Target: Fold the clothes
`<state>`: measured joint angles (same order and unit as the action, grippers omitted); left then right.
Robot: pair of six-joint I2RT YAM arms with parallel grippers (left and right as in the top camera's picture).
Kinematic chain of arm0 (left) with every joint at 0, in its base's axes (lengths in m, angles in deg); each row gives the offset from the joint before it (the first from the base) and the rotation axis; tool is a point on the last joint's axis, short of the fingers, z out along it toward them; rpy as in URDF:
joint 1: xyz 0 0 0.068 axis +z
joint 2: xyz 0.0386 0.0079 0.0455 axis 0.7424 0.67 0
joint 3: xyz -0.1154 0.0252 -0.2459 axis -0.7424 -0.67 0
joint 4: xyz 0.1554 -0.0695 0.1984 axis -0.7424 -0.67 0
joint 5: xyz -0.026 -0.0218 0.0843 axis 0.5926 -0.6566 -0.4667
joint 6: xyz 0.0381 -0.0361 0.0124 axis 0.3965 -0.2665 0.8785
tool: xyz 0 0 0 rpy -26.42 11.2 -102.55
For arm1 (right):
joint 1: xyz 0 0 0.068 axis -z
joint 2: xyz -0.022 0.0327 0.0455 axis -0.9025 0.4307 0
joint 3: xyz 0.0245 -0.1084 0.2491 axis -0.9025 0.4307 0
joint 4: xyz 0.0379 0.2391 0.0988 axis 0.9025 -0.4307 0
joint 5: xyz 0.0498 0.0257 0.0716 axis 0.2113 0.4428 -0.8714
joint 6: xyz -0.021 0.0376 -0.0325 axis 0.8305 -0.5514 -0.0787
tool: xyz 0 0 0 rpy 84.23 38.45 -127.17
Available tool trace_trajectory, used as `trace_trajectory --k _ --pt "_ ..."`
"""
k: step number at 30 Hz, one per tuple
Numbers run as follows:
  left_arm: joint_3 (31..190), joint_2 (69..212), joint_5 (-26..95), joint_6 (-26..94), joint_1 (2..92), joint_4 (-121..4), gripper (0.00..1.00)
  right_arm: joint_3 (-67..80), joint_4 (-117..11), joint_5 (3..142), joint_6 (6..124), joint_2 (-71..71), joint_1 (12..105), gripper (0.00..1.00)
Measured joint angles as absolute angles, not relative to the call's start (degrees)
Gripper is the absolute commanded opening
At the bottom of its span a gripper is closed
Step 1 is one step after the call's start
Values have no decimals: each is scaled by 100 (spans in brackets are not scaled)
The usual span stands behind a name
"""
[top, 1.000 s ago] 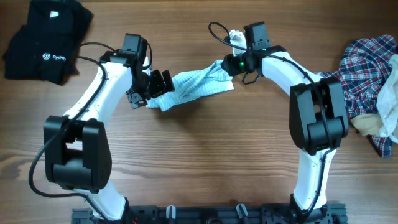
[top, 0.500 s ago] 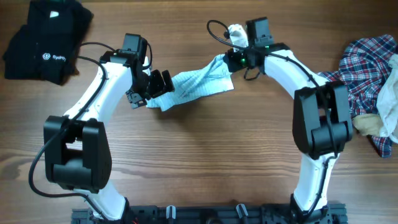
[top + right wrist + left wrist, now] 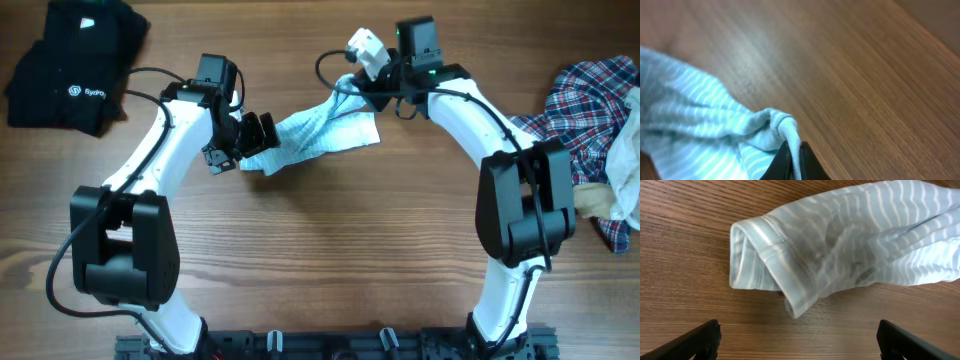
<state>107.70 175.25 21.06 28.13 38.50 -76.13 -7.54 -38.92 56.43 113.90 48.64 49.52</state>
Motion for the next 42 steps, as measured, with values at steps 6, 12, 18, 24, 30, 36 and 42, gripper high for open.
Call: trace_trajectory --k 6,12,18,24,30,36,42 --pt "10770 17525 2089 2813 3850 -7611 100 -761 -4594 5571 12703 4864 4935 4" --pt "10770 17525 1982 2813 3850 -7608 99 -761 -4819 5905 13490 4857 4935 4" --pt "10770 17525 1975 2813 3850 -7523 100 -761 -4994 6030 13722 4368 4845 4" --pt "10770 17525 1977 2813 3850 -7512 100 -824 -5610 6032 14417 3666 4566 4" --pt "10770 17525 1977 2813 3850 -7508 99 -612 -5651 6045 15103 3670 4566 4" --pt "10770 17525 1973 2813 3850 -7510 100 109 -4910 6071 15870 3670 4566 4" --pt "10770 17525 1973 2813 3850 -7508 99 699 -4377 6336 16570 3670 4566 4"
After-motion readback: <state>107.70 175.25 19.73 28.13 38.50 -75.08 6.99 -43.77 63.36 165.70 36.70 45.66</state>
